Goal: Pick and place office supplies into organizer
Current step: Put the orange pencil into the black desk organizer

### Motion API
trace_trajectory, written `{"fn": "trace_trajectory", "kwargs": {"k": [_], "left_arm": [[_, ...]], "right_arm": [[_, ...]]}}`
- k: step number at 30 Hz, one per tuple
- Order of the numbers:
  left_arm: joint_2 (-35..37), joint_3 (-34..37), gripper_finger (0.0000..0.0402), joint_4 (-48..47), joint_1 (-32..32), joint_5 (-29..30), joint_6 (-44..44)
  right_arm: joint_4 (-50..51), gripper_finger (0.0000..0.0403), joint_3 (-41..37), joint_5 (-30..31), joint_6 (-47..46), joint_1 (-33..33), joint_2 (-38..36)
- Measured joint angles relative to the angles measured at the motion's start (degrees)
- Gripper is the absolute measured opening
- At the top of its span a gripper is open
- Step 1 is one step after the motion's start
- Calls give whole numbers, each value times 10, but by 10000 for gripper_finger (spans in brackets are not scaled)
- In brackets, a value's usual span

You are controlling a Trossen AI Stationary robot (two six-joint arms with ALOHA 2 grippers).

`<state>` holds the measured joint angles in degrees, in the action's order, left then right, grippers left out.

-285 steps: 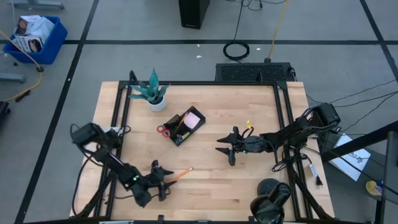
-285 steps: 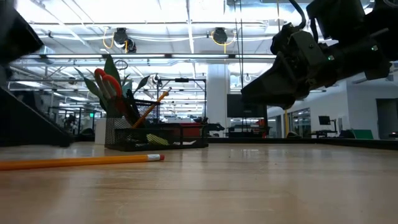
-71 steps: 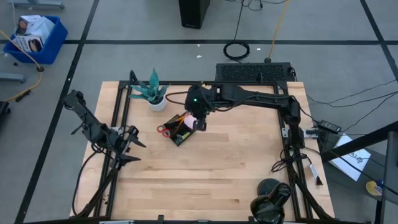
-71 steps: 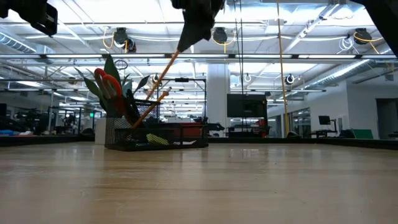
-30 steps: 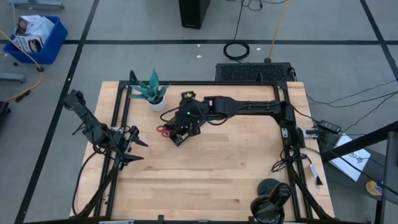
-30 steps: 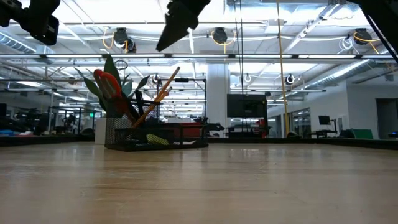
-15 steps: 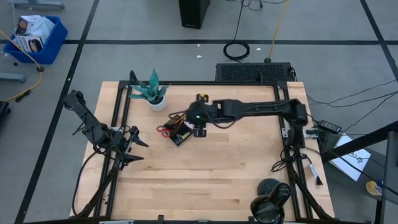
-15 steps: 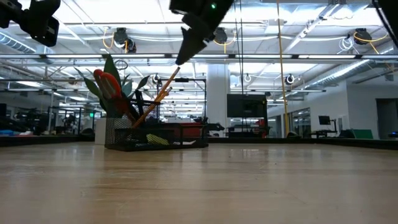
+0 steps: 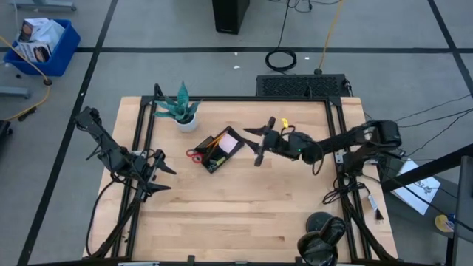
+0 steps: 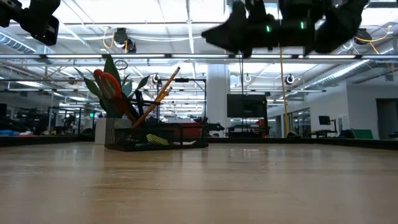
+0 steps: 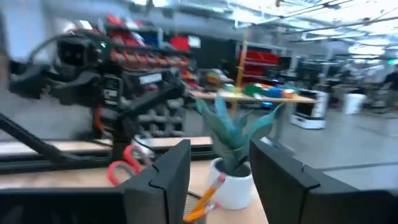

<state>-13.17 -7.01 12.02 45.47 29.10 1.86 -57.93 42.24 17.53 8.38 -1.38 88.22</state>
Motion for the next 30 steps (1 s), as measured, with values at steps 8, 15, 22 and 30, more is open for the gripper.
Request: {"fn": "trace_trajectory", "kwargs": {"k": [8,15,22,30], "left_arm": [[0,0,255,23,-1,-1,-26],[1,0,255,52,-1,-3,-44],[1,0,255,44,-1,-5,-42],[1,0,255,51,-1,-9,-42]], "right_arm": [[-139,151,-24,-66,-82,-43,114],[-138,149,59,-88,-76,-47,205],[-146,148,64,-113,-105,-55,211],[-118,148,68,-134,-148,-81,211]]}}
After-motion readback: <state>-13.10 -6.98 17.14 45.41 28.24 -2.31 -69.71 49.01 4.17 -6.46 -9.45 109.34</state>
